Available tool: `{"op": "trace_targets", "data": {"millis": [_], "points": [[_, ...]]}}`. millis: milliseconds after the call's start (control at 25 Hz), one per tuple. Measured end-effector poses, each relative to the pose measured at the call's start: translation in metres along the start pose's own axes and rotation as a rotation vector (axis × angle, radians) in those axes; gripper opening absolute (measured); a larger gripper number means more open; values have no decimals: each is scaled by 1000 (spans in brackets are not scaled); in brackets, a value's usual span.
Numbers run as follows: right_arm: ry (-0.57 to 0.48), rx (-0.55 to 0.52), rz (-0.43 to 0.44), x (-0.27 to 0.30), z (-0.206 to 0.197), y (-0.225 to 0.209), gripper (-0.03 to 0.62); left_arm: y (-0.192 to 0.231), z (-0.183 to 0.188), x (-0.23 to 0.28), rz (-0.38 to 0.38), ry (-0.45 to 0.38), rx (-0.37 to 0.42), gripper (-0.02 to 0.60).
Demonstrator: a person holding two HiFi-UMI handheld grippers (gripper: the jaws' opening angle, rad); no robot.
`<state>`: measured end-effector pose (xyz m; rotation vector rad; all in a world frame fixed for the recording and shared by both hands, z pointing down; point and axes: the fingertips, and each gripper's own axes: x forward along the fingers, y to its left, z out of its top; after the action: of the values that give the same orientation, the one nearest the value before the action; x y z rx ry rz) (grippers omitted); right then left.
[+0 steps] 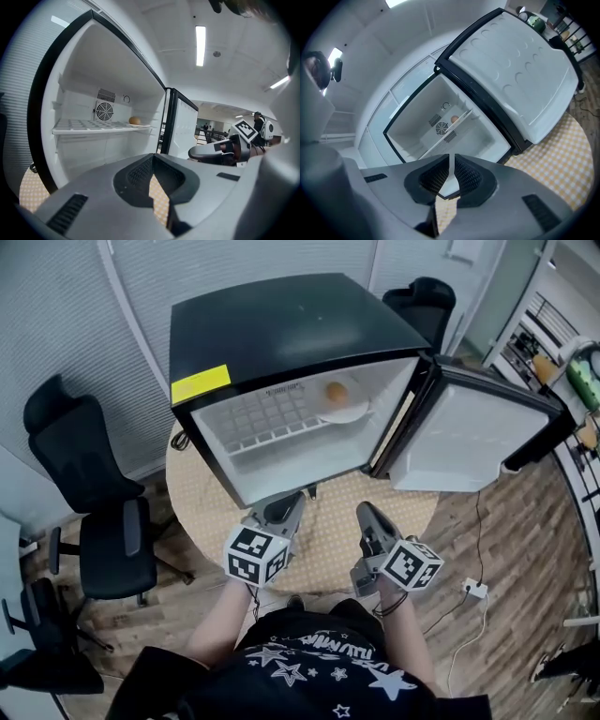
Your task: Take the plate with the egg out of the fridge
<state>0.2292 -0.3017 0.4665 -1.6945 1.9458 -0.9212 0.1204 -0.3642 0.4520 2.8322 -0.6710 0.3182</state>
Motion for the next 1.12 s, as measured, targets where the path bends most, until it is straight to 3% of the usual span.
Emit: {"op": "trace_targets", "data": {"millis": [200, 480, 720, 880, 1120], "points": [[31, -21, 29, 19, 15, -6, 32, 6, 2, 14, 45, 5, -13, 8], [82, 21, 162, 54, 44, -5, 42, 15, 16, 26, 156, -21, -32, 8], [110, 39, 263, 82, 59, 3, 119, 25, 22, 33, 239, -33, -46, 8], [104, 103, 311, 99, 70, 9, 156, 31, 24, 36, 279, -39, -53, 8], [94, 287, 310, 120, 84, 3, 210, 33, 28, 42, 309, -42, -43, 8]]}}
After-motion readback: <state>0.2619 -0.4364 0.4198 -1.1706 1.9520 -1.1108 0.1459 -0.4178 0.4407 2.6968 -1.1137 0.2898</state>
